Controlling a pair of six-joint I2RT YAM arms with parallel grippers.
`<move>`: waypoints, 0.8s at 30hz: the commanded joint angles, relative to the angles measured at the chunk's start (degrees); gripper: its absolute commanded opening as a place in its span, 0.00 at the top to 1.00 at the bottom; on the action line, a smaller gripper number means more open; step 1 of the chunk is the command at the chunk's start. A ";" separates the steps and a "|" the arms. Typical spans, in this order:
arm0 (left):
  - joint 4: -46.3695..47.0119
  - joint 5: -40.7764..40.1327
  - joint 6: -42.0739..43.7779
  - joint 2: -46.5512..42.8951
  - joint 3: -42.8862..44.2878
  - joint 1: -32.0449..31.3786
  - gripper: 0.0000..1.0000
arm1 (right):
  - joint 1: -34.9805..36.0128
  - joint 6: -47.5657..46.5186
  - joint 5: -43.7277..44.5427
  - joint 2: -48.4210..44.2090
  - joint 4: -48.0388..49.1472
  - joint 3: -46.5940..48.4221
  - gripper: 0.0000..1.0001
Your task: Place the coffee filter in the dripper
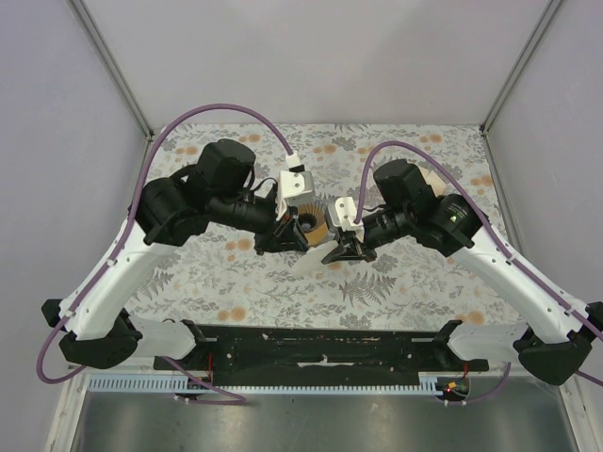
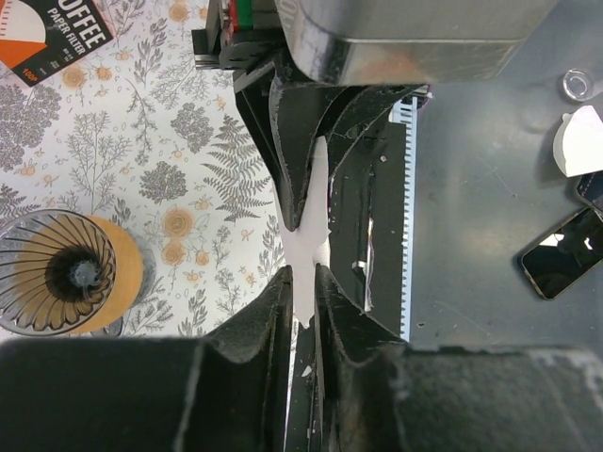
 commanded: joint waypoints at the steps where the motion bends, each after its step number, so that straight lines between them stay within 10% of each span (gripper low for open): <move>1: 0.02 3.00 -0.33 0.17 0.30 0.15 0.77 | 0.29 -0.28 0.40 -0.72 1.26 1.12 1.00; 8: -2.36 3.36 3.98 0.25 1.27 0.06 0.69 | 0.29 -0.02 0.84 -0.72 1.35 1.04 1.00; 24: 0.54 -2.79 0.64 1.39 2.14 0.06 0.98 | 0.29 0.59 1.02 -1.77 2.14 -0.02 1.00</move>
